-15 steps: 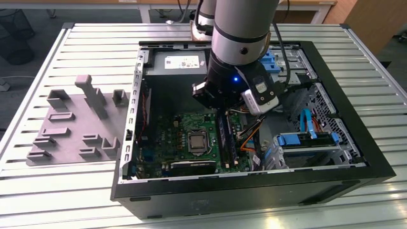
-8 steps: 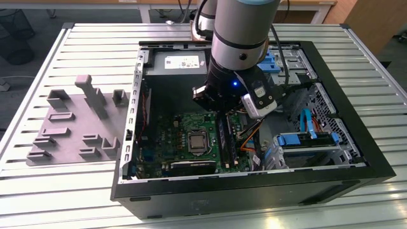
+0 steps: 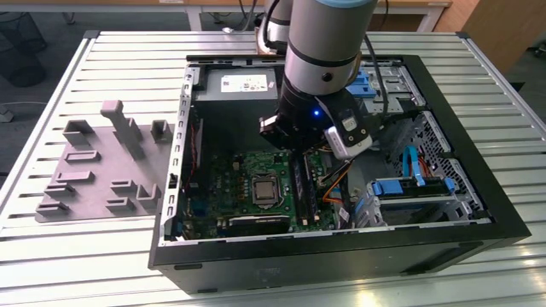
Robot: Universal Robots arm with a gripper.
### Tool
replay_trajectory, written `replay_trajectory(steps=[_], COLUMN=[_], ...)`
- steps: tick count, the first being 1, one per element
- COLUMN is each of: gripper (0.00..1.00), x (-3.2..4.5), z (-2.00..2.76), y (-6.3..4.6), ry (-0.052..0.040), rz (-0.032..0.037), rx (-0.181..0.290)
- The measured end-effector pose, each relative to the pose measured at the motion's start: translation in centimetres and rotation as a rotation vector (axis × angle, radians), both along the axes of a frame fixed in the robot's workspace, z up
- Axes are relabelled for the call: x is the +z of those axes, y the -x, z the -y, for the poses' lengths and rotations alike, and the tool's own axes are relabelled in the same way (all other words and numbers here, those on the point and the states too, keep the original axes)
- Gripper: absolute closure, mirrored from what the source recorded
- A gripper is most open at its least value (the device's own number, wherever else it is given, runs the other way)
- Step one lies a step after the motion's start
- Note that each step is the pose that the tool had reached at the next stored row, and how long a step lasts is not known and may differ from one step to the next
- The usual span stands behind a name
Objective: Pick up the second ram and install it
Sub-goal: 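Insert the second ram into the second slot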
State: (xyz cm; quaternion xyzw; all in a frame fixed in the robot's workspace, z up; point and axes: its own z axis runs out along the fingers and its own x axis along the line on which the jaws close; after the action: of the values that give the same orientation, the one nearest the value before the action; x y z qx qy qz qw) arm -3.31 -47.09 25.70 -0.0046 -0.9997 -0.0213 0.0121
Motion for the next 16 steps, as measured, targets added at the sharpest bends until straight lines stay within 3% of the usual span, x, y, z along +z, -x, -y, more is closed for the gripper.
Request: replay_trajectory(steps=[8, 16], gripper=[0.86, 0.86], x=[-1.09, -1.16], z=[0.02, 0.02], y=[-0.3, -0.3], ry=[0.0004, 0.0005], rz=[-0.0002, -0.0002], rx=[-0.002, -0.002])
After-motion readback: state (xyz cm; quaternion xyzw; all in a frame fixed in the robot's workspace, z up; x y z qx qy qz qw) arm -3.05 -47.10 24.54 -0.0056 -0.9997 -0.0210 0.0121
